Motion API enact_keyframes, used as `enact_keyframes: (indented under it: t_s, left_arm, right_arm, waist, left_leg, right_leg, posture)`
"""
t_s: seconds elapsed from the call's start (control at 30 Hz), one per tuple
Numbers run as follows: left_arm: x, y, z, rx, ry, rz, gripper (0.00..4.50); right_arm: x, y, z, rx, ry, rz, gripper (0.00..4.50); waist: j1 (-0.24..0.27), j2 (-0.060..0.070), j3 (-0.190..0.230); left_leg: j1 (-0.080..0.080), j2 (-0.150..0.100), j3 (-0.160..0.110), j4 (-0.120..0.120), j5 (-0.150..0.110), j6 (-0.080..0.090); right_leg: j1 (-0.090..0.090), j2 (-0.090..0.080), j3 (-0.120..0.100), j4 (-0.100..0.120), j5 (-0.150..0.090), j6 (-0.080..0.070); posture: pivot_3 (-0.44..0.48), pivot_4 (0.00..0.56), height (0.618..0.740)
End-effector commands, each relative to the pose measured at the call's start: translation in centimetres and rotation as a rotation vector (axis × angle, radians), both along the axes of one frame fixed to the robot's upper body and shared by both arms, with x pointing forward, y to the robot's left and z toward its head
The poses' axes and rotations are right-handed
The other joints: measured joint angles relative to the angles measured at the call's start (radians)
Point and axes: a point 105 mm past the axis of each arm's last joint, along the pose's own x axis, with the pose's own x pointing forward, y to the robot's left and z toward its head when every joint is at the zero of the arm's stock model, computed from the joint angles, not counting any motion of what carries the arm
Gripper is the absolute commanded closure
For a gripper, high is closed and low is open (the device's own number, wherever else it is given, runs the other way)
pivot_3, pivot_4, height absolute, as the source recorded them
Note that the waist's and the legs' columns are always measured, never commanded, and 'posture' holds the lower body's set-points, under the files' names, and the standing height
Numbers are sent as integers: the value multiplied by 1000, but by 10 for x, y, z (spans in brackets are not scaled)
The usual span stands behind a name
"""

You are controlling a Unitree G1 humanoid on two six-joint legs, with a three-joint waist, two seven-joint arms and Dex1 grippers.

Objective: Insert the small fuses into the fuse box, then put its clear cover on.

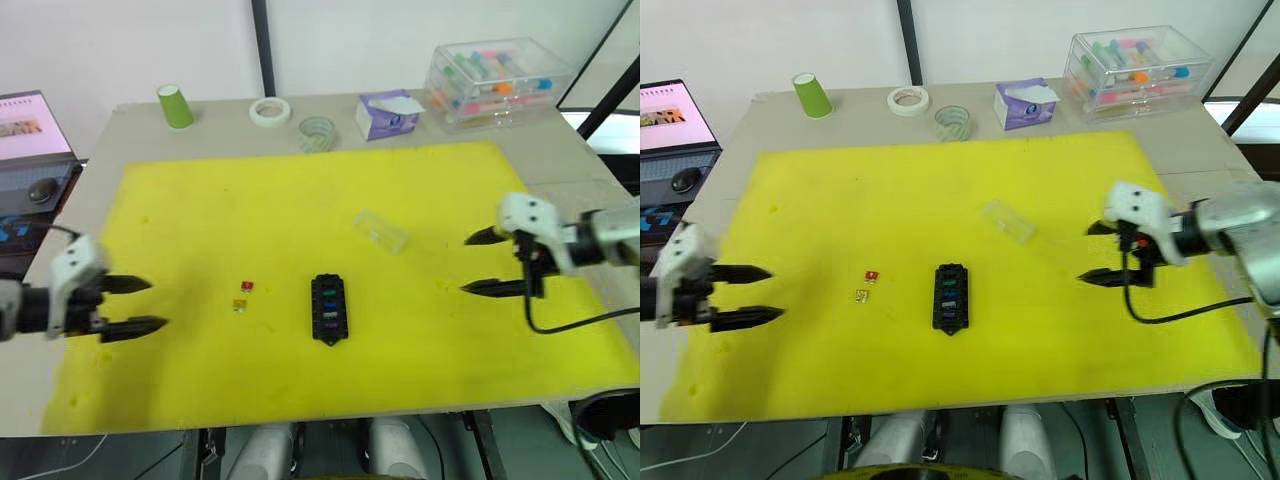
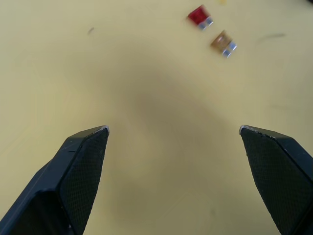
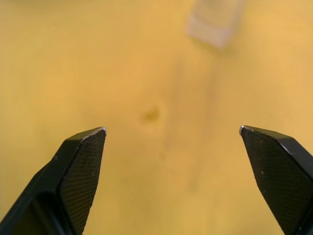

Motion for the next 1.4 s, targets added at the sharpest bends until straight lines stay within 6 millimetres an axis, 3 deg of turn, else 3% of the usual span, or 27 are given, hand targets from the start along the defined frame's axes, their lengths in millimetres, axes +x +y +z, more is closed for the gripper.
enact_keyframes:
  t_s: [0.03, 0.17, 0.33, 0.57, 0.6, 0.7, 0.83, 0.97, 1.17, 1.4]
  left_arm:
    - [-5, 12, 8, 51, -36, 22, 0]
    - [-6, 12, 8, 38, -36, 31, 0]
    - [1, -5, 9, -5, -49, -15, 0]
    - [2, -46, 4, -211, 31, -109, 0]
    - [0, -58, -1, -300, 94, -123, 0]
    - [-3, -77, -6, -511, 261, -113, 0]
    - [-1, -78, -7, -730, 502, 0, 0]
    - [0, -74, -22, -749, 625, 86, 0]
    - [9, -71, -29, -793, 682, 160, 0]
    - [25, -94, -31, -828, 726, 136, 0]
  right_arm:
    - [-1, -15, 11, -38, -53, -24, 59]
    - [-2, -21, 10, -39, -55, -44, 59]
    - [4, 1, 18, -14, -101, 16, 59]
    - [2, 72, 38, 120, -142, 219, 59]
    - [-1, 96, 42, 171, -140, 296, 59]
    - [-14, 142, 46, 238, -124, 460, 59]
    - [-22, 172, 42, 256, -109, 554, 59]
    - [-23, 184, 40, 265, -116, 587, 59]
    - [-25, 189, 40, 279, -119, 595, 59]
    - [-25, 190, 39, 282, -126, 585, 59]
  waist:
    - [-1, 0, 0]
    - [-2, 1, 1]
    - [-2, 2, 1]
    - [-3, 2, 1]
    - [-3, 2, 1]
    - [-4, 2, 1]
    - [-1, -1, 1]
    - [-2, -1, 1]
    - [-3, -1, 0]
    - [1, -2, -1]
  left_leg:
    - [0, 0, 0, 0, 0, 0]
    - [0, 0, 0, -1, 0, 0]
    - [0, 0, 0, -1, 0, 0]
    - [0, 1, 1, -1, -1, 0]
    - [0, 1, 1, -1, -1, 0]
    - [0, 1, 0, 0, -1, -1]
    - [-1, 1, -2, 1, -1, -1]
    - [-1, -1, -3, 2, -1, -1]
    - [0, -1, -3, 2, -1, -1]
    - [0, -1, -3, 3, 0, -1]
  right_leg:
    - [0, 0, 0, 0, 0, 0]
    - [0, 0, 1, 0, 0, 0]
    - [-1, 0, 1, 0, 0, 0]
    - [-1, 1, 1, 0, 0, 0]
    - [-1, 1, 1, 0, 0, 0]
    - [-1, 1, 2, 1, 0, 0]
    - [-2, 1, 1, 4, 0, 0]
    - [-1, 1, 1, 4, 0, 0]
    - [-2, 1, 1, 4, 0, 0]
    - [-1, 0, 1, 5, 0, 0]
  posture:
    - [0, 150, 740]
    - [0, 150, 740]
    - [0, 150, 740]
    - [0, 150, 740]
    - [0, 150, 740]
    - [0, 150, 740]
    - [0, 150, 740]
    - [0, 150, 740]
    - [0, 150, 740]
    - [0, 150, 740]
